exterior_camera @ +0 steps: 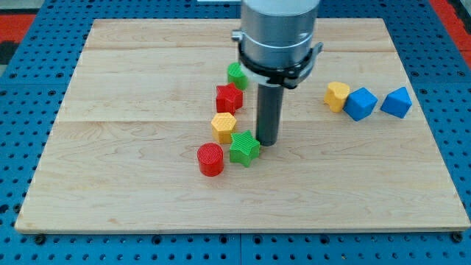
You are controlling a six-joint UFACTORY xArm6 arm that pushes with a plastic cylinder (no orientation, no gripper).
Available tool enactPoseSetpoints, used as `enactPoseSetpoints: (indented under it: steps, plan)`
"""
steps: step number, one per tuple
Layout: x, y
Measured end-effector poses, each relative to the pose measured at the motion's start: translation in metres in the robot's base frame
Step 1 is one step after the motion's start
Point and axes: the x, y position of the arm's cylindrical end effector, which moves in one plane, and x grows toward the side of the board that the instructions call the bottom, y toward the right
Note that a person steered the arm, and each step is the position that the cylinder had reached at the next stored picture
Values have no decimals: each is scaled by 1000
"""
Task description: Push the green star right to the red circle
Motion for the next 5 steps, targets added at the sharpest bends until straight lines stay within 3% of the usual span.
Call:
enactPoseSetpoints:
  steps: [1,3,5]
  plan:
    - [29,6]
    - [-15,14]
    - [-25,14]
